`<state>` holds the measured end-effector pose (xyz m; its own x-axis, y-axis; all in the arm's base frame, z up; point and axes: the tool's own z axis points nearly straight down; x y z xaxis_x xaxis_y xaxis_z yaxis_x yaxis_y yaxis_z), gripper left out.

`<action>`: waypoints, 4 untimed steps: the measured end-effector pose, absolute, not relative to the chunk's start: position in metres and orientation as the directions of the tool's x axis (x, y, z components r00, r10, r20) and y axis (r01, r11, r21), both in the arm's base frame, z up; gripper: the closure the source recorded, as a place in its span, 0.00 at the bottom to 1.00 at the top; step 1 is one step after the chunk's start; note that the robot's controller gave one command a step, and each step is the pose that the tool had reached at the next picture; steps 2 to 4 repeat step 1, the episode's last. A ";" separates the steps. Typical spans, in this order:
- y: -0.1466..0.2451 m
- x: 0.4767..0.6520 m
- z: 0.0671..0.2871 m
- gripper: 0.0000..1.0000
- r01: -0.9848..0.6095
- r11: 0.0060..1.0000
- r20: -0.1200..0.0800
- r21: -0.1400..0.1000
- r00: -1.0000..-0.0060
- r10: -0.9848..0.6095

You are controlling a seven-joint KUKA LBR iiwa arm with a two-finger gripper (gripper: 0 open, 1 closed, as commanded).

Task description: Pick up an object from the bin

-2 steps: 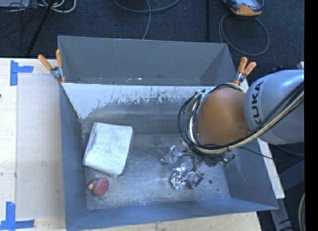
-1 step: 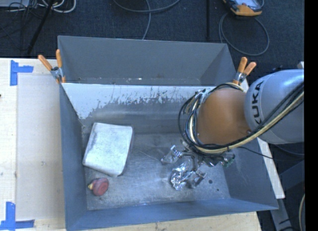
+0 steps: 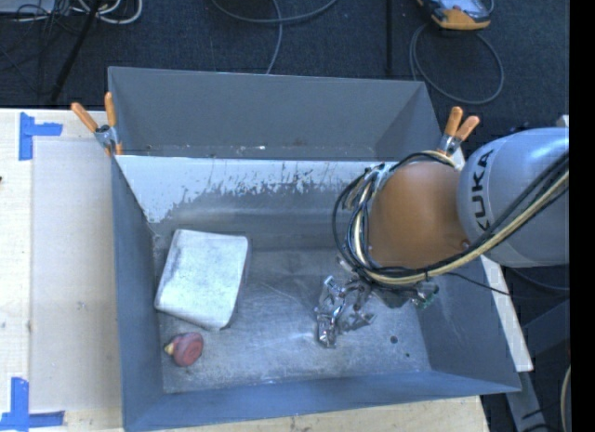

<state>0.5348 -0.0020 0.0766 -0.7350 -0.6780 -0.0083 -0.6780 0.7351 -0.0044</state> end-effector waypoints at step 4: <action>-0.001 0.537 0.173 1.00 -0.676 0.737 -0.006 -0.005 -0.737 -0.676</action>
Offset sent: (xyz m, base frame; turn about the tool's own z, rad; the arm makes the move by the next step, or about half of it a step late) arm -0.0002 0.0000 0.0924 0.0000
